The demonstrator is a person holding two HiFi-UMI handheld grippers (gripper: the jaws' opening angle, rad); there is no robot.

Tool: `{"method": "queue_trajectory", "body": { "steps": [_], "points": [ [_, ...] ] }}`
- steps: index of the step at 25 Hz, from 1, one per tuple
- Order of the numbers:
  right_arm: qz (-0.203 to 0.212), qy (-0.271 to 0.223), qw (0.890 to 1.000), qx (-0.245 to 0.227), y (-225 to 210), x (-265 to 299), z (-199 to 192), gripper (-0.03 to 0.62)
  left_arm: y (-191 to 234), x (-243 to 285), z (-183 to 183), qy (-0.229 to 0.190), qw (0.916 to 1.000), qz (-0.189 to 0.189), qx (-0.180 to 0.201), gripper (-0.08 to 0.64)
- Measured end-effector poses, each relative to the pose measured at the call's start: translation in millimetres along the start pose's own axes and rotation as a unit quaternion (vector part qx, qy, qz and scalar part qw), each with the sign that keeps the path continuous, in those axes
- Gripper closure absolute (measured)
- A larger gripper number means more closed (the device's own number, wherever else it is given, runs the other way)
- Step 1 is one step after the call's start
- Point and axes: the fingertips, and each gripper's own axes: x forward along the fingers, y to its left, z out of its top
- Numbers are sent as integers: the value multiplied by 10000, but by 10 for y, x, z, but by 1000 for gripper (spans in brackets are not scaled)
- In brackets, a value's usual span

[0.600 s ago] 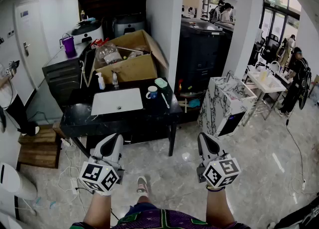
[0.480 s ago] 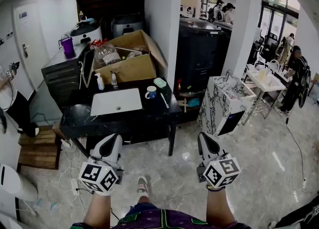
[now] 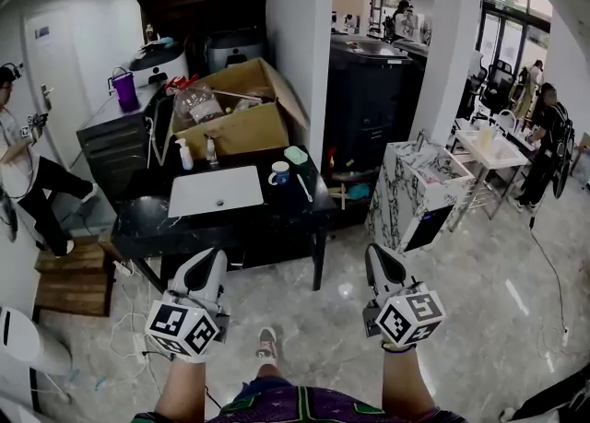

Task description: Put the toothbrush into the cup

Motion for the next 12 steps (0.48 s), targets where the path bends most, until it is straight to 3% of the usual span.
{"method": "queue_trajectory", "body": {
  "steps": [12],
  "points": [
    [55,43,9997,235,-36,171,-78,592,124,170,-139,127,9999,-50,-76,545]
  ]
}}
